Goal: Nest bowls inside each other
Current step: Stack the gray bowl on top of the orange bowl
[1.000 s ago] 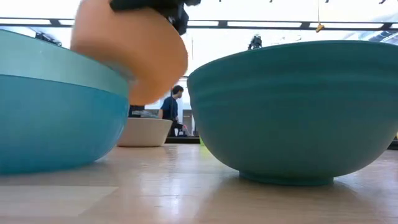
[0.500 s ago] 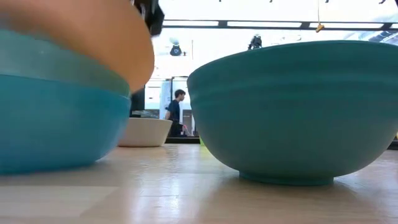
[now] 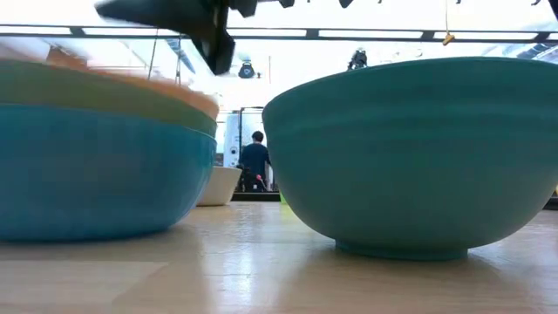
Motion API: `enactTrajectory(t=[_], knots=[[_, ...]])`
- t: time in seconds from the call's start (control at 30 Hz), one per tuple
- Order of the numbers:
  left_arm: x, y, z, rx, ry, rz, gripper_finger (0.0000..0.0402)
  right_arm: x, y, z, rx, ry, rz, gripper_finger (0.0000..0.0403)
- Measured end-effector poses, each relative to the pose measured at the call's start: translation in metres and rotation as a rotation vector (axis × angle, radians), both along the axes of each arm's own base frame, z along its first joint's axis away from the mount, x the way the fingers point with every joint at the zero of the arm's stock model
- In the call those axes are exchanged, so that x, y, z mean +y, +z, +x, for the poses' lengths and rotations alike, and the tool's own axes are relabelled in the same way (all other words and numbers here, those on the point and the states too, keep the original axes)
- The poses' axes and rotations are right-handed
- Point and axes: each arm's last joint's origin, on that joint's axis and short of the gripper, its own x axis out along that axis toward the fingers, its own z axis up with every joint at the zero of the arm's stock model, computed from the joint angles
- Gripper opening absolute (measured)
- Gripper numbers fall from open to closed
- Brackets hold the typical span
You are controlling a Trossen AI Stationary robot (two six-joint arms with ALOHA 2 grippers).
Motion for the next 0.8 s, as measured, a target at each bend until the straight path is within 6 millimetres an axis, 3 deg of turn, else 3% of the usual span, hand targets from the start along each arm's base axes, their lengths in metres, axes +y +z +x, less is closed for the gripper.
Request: enactTrajectory(t=[0.13,0.27,0.43,0.57,0.67,0.8], knots=[[0.0,0.0,0.0,-0.006,0.008,-0.011,0.0129,-0.003,0.003,-0.004,0.038,-0.013,-0.028,0.0163],[0.005,-0.002,-0.002,0.023,0.037,-0.018,0.0129,-0.016,0.023,-0.02,0.069,-0.123,-0.212,0.0162],[0.028,-0.011,0.006,0.168,0.102,0.007,0.0129,-0.035,0.077,-0.059,0.074,-0.299,-0.464,0.016],[0.059,-0.024,0.015,0.362,0.117,-0.007,0.0129,-0.045,0.12,-0.104,0.087,-0.389,-0.541,0.016],[0.085,-0.04,0.026,0.512,-0.034,-0.098,0.0124,-0.05,0.144,-0.14,0.114,-0.453,-0.532,0.016],[0.115,-0.066,0.037,0.6,-0.375,-0.189,0.0109,-0.049,0.16,-0.18,0.17,-0.523,-0.506,0.016]])
